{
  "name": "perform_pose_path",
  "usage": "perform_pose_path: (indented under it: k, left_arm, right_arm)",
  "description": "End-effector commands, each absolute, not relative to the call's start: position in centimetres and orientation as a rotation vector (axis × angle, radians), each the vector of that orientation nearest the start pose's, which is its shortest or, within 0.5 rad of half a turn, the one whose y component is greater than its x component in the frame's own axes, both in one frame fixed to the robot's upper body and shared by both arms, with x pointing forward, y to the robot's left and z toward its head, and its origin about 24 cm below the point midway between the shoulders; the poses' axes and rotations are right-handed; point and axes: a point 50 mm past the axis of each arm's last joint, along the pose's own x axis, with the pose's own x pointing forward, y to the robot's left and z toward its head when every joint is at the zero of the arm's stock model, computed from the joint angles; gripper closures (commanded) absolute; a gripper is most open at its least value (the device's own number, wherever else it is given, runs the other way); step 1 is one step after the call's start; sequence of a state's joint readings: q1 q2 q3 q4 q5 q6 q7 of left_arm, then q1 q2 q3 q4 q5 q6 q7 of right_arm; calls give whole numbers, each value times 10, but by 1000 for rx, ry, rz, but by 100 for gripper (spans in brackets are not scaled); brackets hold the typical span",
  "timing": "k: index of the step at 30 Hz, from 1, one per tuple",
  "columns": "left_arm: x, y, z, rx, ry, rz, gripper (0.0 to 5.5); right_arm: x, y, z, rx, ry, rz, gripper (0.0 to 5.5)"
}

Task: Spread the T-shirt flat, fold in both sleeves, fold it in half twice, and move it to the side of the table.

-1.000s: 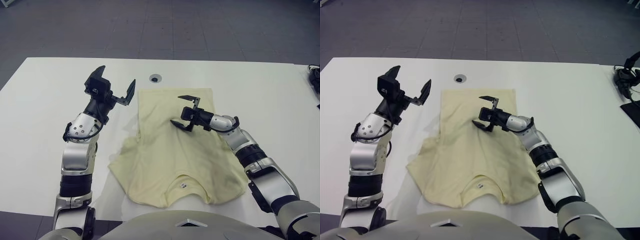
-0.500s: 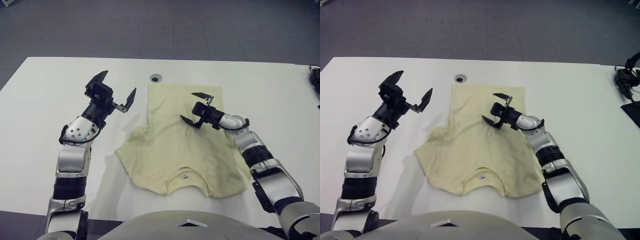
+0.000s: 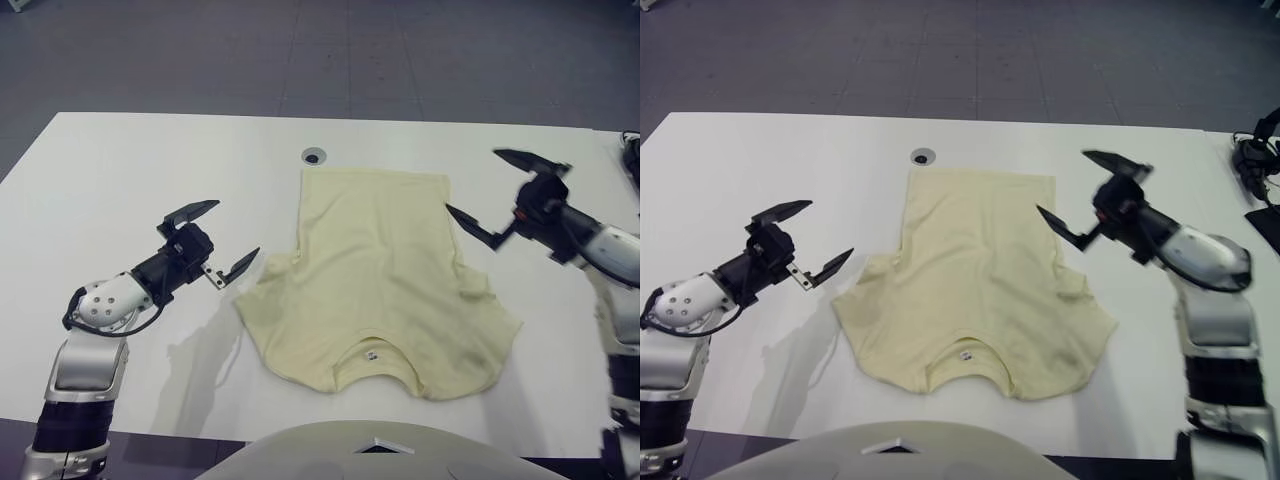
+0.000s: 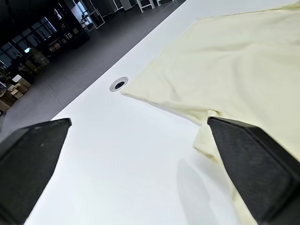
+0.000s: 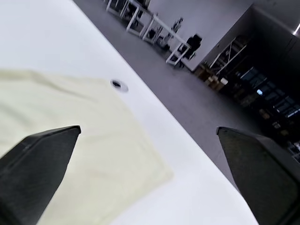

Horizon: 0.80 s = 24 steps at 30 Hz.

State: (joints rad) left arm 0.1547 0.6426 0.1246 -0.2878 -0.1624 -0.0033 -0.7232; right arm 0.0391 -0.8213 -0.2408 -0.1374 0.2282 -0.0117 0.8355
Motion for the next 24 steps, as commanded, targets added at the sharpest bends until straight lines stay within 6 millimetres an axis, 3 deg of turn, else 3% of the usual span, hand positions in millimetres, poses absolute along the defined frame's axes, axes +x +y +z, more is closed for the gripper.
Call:
perform_pose_path:
  k: [1,3,6,12,18,21,24]
  left_arm:
    - [190,238,89,630,121,-744,10]
    - [178,247,87,747,179,-780,10]
    - [168,256,90,903,251,-833,10]
    - [162,257,86,1127,346,-949,10]
    - [161,242,79,1129,331,-992,10]
    - [161,240,72,1120,342,-1011,10]
    - [166,237,63,1148,344,-1024,10]
  right_arm:
    - [197,-299,125,-744,228,753,12]
    - [188,-306,121,-742,258,746,12]
    - [192,-302,126,-674,161,636,12]
    - [190,-290,118,-644,112,515,12]
    - [212,-259,133,-376,-143,166,12]
    - [216,-236,131,-238,-187,156,12]
    - [220,-227,120,-189,-168,144,12]
